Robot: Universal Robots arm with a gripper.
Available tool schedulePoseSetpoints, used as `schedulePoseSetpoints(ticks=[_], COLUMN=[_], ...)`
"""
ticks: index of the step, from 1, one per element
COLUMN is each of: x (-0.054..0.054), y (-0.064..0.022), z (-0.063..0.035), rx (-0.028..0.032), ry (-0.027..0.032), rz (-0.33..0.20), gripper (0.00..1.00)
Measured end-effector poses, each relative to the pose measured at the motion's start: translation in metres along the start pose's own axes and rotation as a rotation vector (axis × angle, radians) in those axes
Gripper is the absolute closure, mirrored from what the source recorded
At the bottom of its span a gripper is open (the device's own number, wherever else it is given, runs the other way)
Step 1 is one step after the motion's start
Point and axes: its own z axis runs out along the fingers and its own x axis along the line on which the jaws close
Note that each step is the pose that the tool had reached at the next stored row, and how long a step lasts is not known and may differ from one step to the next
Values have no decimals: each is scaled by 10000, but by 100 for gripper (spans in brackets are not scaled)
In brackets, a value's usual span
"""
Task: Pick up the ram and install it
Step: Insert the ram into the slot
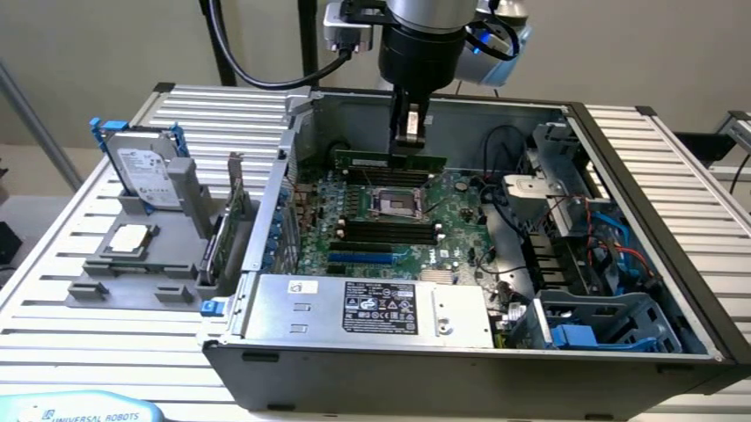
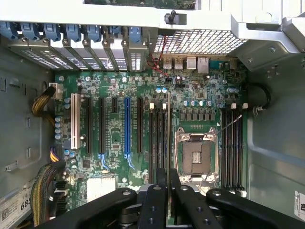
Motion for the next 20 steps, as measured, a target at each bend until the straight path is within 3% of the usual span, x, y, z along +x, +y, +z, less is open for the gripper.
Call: schedulePoseSetpoints(ticks=[10,20], x=[0,13], y=[0,-115], z=[2,162], rx=[0,6], ry=[1,2], rz=[0,64], gripper=[87,87])
